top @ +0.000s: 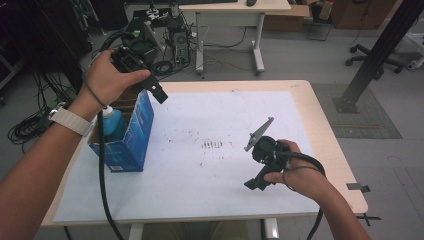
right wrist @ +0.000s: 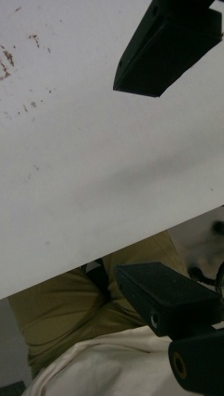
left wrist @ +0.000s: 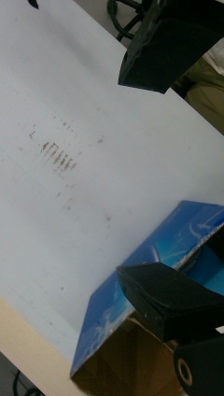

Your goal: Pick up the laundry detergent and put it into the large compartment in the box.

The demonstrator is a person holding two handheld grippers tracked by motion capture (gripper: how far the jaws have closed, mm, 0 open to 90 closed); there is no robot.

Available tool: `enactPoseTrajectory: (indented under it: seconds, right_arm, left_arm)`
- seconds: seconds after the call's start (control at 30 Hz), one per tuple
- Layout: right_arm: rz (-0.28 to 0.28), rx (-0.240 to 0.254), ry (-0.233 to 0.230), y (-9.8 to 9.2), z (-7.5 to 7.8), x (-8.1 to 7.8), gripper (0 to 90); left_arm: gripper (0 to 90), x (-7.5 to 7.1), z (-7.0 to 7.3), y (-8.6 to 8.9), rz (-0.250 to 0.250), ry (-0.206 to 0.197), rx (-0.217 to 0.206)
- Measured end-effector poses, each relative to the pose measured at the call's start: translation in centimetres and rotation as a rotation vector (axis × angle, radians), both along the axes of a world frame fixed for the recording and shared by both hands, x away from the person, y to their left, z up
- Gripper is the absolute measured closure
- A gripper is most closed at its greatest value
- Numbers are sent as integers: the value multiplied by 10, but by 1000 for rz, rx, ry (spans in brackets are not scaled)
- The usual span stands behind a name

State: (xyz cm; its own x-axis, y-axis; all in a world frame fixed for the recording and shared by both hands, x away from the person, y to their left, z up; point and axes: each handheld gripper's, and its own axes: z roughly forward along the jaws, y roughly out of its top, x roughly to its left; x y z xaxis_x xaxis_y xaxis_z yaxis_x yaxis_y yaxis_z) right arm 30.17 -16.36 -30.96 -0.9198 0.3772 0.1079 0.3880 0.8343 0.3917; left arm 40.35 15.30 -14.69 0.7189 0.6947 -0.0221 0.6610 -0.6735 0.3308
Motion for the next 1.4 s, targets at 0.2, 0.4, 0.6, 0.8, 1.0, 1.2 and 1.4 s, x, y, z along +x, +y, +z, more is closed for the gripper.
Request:
enactPoseTrajectory:
  seconds: [0.2, 0.4, 0.6, 0.8, 1.0, 1.2, 1.4]
  right_arm:
    - [-5, 0, 0, -1, 1, -1, 108]
    - [-6, 5, -3, -3, 1, -2, 108]
    - [-10, 6, -3, -4, 1, -4, 108]
    - [-11, 8, -3, -4, -1, -3, 108]
    - [-12, 6, 2, -4, -2, -4, 108]
    - [-13, 6, -1, -5, -1, -5, 108]
    - [-12, 4, 0, -4, -1, -5, 107]
  left_arm:
    - [87, -3, -2, -12, -57, -2, 5]
    - [87, -6, -6, -21, -87, 0, 9]
    - [88, -9, -12, -28, -124, -1, 11]
    - [88, -14, -21, -35, -183, -10, 10]
    - [90, -18, -32, -42, -231, -9, 19]
    - [92, -20, -41, -46, -249, 0, 29]
    - [92, -21, -47, -47, -263, 1, 27]
